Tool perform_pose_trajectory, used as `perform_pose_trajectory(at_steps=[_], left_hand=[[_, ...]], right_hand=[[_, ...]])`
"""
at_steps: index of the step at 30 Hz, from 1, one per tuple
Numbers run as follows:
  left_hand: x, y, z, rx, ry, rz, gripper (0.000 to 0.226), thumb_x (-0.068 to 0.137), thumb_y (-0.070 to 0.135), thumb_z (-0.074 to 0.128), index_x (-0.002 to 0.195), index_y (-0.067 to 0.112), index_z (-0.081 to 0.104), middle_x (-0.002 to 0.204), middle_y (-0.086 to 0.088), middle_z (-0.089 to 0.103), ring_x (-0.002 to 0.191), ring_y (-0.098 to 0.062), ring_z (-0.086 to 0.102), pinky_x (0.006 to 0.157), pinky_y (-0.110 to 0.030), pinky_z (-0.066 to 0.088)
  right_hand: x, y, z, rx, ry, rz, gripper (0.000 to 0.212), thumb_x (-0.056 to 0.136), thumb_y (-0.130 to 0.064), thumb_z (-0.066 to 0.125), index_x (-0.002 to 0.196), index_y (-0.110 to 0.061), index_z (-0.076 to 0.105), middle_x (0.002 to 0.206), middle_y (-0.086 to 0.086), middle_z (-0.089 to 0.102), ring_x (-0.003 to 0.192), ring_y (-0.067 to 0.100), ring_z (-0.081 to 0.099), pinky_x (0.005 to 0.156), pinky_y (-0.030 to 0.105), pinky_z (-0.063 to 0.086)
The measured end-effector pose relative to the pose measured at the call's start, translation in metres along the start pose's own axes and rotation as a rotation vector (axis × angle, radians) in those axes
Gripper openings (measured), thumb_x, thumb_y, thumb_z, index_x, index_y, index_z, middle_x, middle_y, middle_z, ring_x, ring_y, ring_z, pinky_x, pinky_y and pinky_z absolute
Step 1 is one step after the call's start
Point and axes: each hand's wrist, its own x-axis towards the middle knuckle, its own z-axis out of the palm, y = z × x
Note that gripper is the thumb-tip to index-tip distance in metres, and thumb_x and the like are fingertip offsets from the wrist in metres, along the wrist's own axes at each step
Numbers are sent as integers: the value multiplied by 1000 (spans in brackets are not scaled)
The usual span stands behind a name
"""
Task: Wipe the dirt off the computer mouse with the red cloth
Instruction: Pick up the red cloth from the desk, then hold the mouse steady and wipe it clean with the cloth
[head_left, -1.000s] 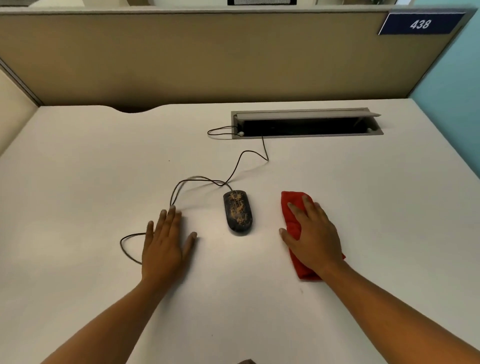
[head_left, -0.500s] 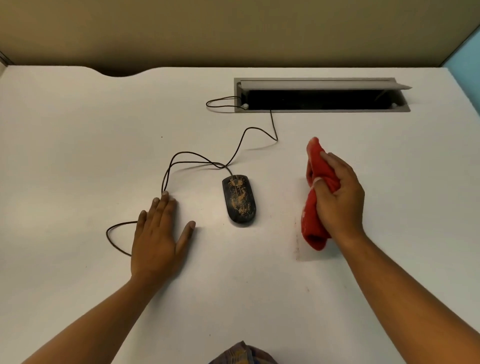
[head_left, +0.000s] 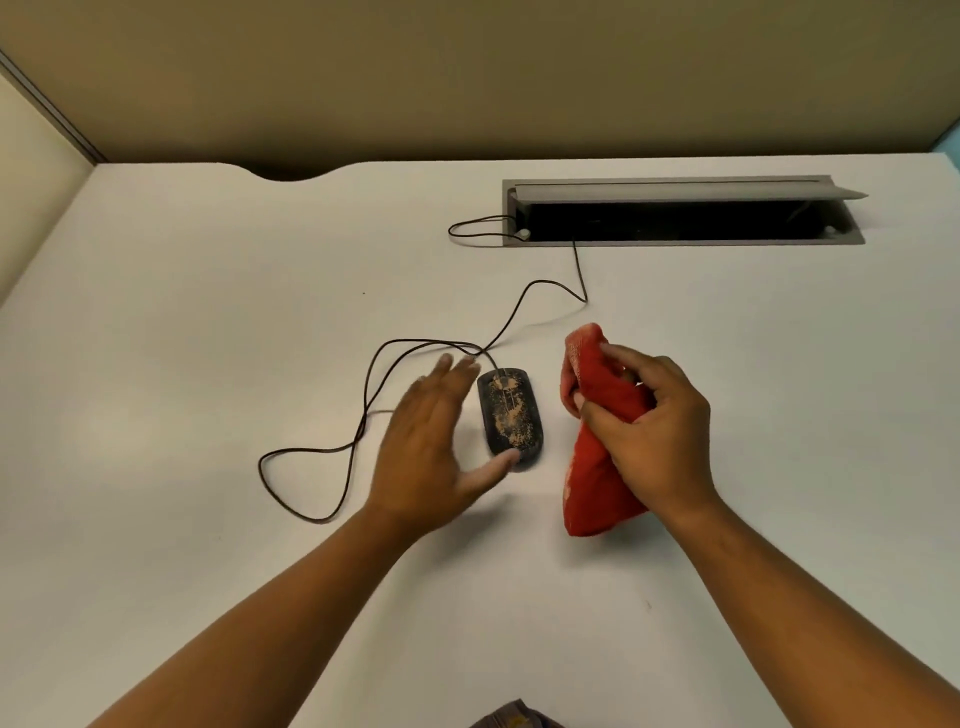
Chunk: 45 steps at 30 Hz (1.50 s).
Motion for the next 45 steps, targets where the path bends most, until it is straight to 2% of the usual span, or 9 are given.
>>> perform_pose_trajectory(at_steps=[3, 9, 13, 16, 32, 36, 38, 42, 45], left_hand=[[20, 6, 6, -54, -127, -137, 117, 65, 75, 68, 155, 23, 17, 160, 3, 26, 148, -14, 21, 119, -32, 19], [39, -1, 16, -48, -298, -175, 146, 44, 88, 67, 156, 24, 0, 157, -2, 33, 143, -21, 31, 116, -42, 28], [40, -4, 17, -24, -318, -151, 148, 43, 86, 71, 155, 25, -2, 156, -2, 35, 143, -21, 30, 117, -45, 27], [40, -5, 18, -7, -336, -142, 147, 44, 83, 74, 155, 24, -2, 151, -2, 41, 140, -22, 34, 116, -46, 27], [-7, -13, 7, -123, -353, -133, 141, 51, 70, 81, 155, 28, -4, 150, 4, 37, 133, -14, 38, 113, -34, 31], [-18, -15, 7, -241, -352, -200, 148, 51, 72, 82, 153, 33, -17, 157, 7, 32, 142, -10, 33, 115, -30, 30], [-22, -15, 8, -275, -317, -238, 151, 49, 74, 82, 151, 34, -21, 158, 10, 29, 143, -6, 31, 115, -31, 31], [-27, -16, 13, -207, -268, -207, 153, 48, 78, 80, 154, 25, -17, 157, 9, 31, 142, -7, 33, 114, -25, 29], [-27, -16, 15, -163, -241, -185, 150, 50, 80, 77, 155, 20, -12, 156, 6, 33, 141, -8, 33, 112, -19, 24]], right_hand=[[-4, 0, 3, 1, -6, -15, 50, 76, -26, 82, 123, -29, 65, 102, -10, 60, 96, -2, 59, 81, 6, 45], [-8, 2, 2, -31, -17, -28, 45, 80, -25, 78, 124, -26, 65, 104, -7, 55, 95, -3, 56, 79, 2, 44], [-9, 5, 2, -25, -22, -51, 44, 80, -24, 78, 122, -26, 66, 111, -11, 56, 101, -8, 54, 86, 3, 43], [-8, 5, 4, -26, -49, -51, 45, 82, -23, 76, 125, -24, 65, 120, -11, 60, 106, 0, 57, 93, 13, 46], [-13, 4, 7, -66, -151, 15, 41, 86, -29, 72, 126, -31, 63, 114, -22, 61, 100, 1, 59, 89, 16, 46], [-13, 4, 10, -131, -234, -16, 46, 92, -24, 63, 136, -34, 53, 130, -13, 62, 114, 11, 60, 100, 34, 49], [-12, 5, 12, -139, -306, -31, 50, 95, -19, 58, 140, -38, 48, 136, -13, 58, 120, 12, 57, 104, 31, 46], [-7, 5, 17, -148, -343, -149, 59, 91, 0, 50, 127, -46, 56, 136, -17, 55, 124, 3, 51, 105, 19, 39], [2, 7, 23, -175, -347, -197, 44, 85, -3, 48, 104, -35, 73, 125, -15, 60, 114, 10, 57, 96, 33, 51]])
